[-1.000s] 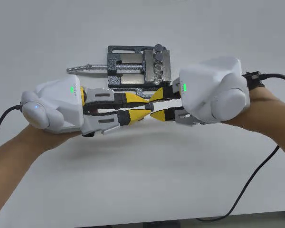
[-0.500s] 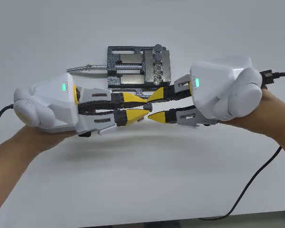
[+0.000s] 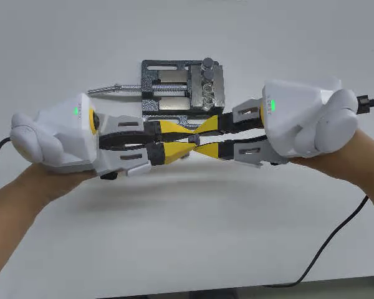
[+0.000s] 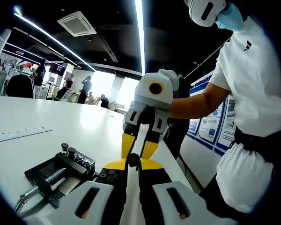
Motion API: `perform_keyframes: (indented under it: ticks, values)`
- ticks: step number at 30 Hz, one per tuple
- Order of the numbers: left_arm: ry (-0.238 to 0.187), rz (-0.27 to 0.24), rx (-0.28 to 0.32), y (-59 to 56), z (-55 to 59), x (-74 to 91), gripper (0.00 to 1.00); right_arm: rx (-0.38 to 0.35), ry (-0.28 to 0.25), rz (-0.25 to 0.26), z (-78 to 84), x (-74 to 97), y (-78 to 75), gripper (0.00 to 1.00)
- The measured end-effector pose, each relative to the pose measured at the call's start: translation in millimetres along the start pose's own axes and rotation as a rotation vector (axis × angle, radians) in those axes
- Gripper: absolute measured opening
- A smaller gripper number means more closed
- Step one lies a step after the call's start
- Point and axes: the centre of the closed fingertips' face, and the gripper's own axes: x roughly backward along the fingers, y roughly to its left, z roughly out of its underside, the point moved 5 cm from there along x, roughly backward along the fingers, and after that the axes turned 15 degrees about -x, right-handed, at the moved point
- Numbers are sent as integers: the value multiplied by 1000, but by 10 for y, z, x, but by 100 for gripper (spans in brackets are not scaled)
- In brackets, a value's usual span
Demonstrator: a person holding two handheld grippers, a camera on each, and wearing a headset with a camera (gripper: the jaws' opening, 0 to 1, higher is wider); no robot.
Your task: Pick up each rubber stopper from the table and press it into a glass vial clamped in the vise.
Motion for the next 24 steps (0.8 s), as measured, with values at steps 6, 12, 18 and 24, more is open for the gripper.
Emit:
perform_keyframes:
  ticks: [6, 12, 18, 24]
  values:
    - [-17, 5, 21, -7, -30, 1, 4, -23, -25, -11, -35, 38, 13, 10]
    - [-20, 10, 33, -12, -34, 0, 4, -13, -25, -11, -44, 50, 27, 9]
    - [-13, 16, 43, -11, -20, 0, 4, -8, -25, -11, -51, 71, 24, 9]
    - [-4, 17, 43, -9, -12, -14, 4, 2, -15, -9, -43, 86, 16, 7]
